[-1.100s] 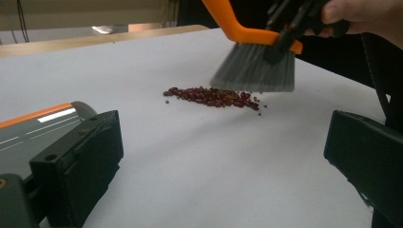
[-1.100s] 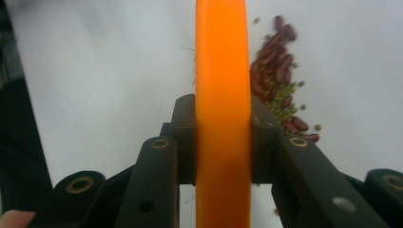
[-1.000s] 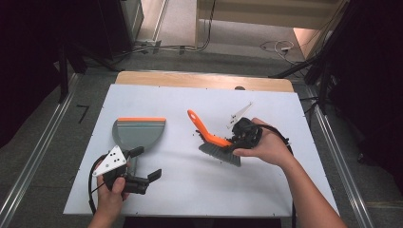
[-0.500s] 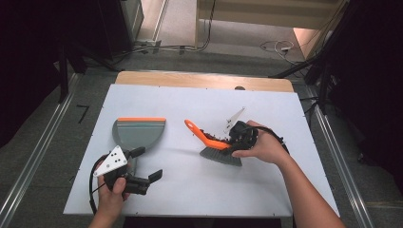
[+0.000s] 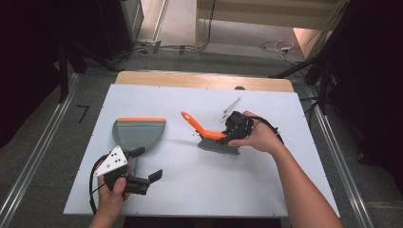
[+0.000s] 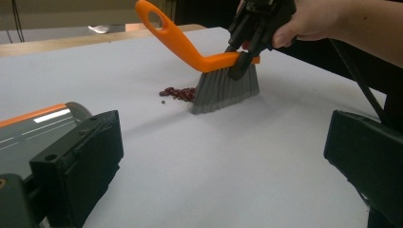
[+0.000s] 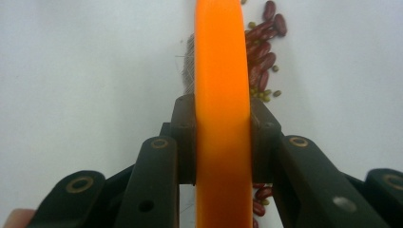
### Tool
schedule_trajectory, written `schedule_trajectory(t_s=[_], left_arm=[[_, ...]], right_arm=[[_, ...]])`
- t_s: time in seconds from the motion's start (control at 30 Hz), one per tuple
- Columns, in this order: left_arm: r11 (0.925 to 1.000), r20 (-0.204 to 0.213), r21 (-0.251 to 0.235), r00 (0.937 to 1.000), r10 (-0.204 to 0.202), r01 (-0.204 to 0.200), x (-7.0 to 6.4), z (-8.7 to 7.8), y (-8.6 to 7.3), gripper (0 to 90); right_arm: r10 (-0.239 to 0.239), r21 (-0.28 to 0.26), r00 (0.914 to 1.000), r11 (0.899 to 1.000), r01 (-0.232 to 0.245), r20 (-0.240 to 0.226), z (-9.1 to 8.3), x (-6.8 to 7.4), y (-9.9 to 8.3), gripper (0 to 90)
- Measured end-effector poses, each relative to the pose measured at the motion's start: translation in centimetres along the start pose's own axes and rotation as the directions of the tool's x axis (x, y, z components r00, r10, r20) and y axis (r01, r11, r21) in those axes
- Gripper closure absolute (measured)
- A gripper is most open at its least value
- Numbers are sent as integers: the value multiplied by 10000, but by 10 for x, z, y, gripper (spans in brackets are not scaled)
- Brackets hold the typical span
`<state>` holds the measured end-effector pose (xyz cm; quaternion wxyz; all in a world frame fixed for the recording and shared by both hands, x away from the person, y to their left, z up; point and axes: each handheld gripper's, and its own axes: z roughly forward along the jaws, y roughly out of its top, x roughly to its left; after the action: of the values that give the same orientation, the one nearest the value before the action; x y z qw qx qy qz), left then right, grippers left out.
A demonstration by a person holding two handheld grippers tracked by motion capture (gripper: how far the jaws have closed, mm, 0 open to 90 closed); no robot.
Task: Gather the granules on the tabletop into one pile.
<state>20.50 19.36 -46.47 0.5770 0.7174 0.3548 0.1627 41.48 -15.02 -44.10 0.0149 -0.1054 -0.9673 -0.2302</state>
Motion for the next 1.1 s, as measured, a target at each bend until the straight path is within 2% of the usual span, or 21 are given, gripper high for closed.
schedule_trajectory(t_s=[0.2,0.37,0.47,0.53,0.6,0.63,0.67,0.77,0.83,0.87,0.93,0.97,1.0,1.03,1.07,1.1], left_arm=[[10000,-9,11,10000,11,-11,0,0,0,3],[10000,-6,10,10000,-1,1,1,0,0,3],[10000,-23,-19,10000,-25,25,1,0,0,3],[10000,-28,-21,10000,-6,6,2,0,0,3],[10000,-25,-32,10000,-19,18,2,0,0,3],[10000,-31,-21,10000,-16,16,1,0,0,3],[10000,-31,-11,10000,6,-6,1,0,0,3],[10000,-12,16,10000,17,-17,1,0,0,3],[10000,-16,-15,10000,6,-7,1,-1,0,3],[10000,-1,-32,10000,18,-18,1,-1,0,3],[10000,-13,-5,10000,4,-4,2,-1,0,4],[10000,-12,-13,10000,2,-2,2,-2,0,4],[10000,-5,-8,10000,1,-1,2,-2,0,3],[10000,7,-26,10000,-5,5,3,-2,0,3],[10000,-5,-37,10000,-14,14,3,-3,0,3],[10000,-27,-58,10000,-24,24,3,-3,0,3]], right_arm=[[269,-82,9996,9996,-269,29,1,-9,3,683],[559,-333,9975,9980,-544,443,-3,-11,6,684],[1067,-731,9938,9919,-1042,307,-9,-6,11,684],[1730,-960,9848,9806,-1709,144,-12,-2,18,684],[2614,-1114,9652,9595,-2586,107,-10,5,28,684],[2910,-1247,9567,9496,-2877,84,-9,7,32,684],[3525,-1518,9358,9249,-3487,-19,-5,11,38,684],[4588,-2005,8875,8663,-4575,-426,9,18,51,685],[5235,-2019,8495,8268,-5250,-651,22,22,60,685],[5503,-1948,8321,8106,-5523,-691,31,24,65,685],[5815,-1803,8113,7930,-5819,-606,44,24,70,685],[6014,-1766,7968,7794,-6011,-576,50,23,70,685],[6161,-1806,7860,7684,-6139,-505,52,22,70,685],[6388,-1921,7683,7495,-6336,-418,53,19,69,685],[6605,-1939,7488,7285,-6570,-554,53,16,67,685],[6704,-1908,7399,7203,-6669,-552,53,13,64,684]])
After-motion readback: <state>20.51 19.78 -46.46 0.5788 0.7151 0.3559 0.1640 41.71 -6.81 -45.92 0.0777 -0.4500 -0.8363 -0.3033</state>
